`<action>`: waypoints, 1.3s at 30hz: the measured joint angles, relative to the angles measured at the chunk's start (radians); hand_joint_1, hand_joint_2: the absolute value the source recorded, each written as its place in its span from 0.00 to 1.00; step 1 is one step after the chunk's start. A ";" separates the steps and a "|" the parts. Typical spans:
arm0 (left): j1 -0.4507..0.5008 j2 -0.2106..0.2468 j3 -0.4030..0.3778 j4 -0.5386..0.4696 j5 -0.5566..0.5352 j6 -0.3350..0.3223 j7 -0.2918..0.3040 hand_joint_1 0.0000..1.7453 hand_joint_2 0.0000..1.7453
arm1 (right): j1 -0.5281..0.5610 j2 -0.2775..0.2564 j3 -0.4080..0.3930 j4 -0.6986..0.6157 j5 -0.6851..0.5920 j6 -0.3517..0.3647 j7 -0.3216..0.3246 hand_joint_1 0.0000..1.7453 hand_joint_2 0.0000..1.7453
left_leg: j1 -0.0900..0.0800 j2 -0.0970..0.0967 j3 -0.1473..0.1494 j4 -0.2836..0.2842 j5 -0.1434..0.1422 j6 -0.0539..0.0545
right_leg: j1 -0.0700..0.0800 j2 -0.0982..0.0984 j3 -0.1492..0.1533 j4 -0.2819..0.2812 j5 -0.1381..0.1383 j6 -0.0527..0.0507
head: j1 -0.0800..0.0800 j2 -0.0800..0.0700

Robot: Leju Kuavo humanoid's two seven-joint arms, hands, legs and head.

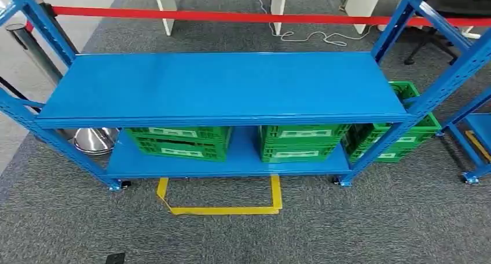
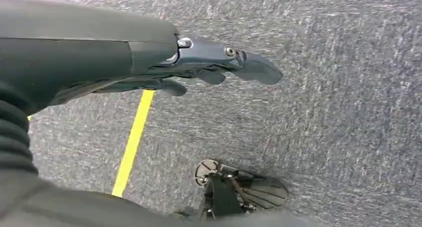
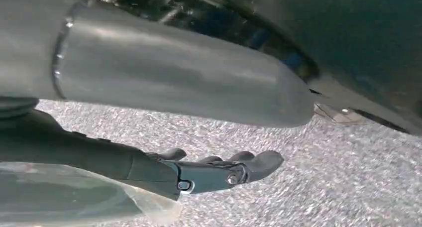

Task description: Take the parts from the cabinet and place them on the table.

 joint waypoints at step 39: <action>0.122 0.129 -0.643 -0.071 0.534 -0.116 0.190 0.00 0.00 | 0.071 -0.076 0.266 -0.108 -0.689 -0.015 0.053 0.00 0.00 | -0.029 -0.005 0.011 -0.002 -0.003 0.000 | 0.027 0.002 0.120 -0.273 0.153 -0.043 | -0.002 0.000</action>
